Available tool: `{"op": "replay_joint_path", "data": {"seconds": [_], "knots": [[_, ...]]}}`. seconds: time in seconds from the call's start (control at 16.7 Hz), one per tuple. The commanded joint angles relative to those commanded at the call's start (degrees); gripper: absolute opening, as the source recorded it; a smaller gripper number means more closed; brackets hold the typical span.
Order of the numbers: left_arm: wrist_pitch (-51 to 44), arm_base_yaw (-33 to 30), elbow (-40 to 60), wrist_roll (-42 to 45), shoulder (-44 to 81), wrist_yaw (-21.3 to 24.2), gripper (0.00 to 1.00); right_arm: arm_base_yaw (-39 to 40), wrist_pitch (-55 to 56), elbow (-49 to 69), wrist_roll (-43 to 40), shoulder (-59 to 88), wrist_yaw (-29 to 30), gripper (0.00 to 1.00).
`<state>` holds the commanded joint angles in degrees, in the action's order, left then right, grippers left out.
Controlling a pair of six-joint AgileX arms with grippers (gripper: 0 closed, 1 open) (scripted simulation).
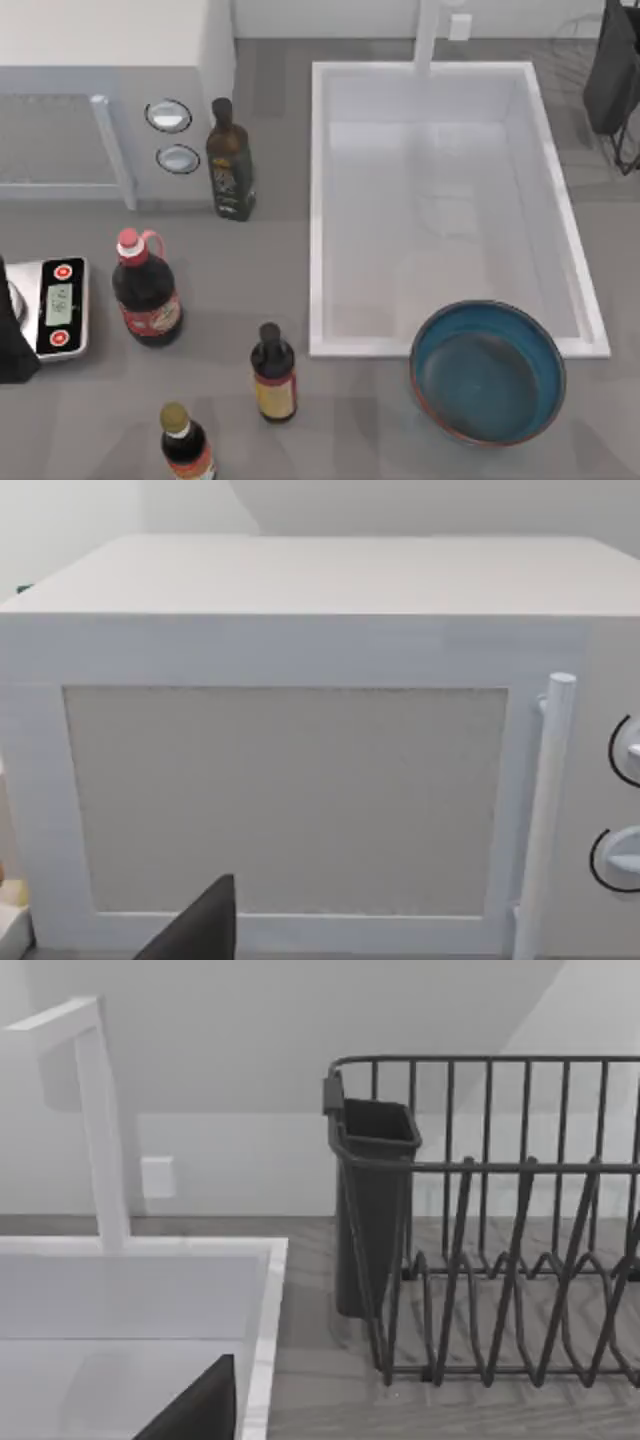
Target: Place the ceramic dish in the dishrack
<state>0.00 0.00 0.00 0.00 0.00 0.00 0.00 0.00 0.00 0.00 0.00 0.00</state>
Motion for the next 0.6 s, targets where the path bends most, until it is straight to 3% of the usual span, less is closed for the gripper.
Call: {"op": "replay_joint_path", "data": {"seconds": [0.3,0.6], "knots": [[0.0,0.0,0.0,0.0,0.0,0.0,1.00,1.8,-3.6,3.7,1.6,3.8,0.0,1.00],[0.0,0.0,0.0,0.0,0.0,0.0,1.00,8.3,-18.3,18.6,8.2,22.2,0.4,1.00]]}}
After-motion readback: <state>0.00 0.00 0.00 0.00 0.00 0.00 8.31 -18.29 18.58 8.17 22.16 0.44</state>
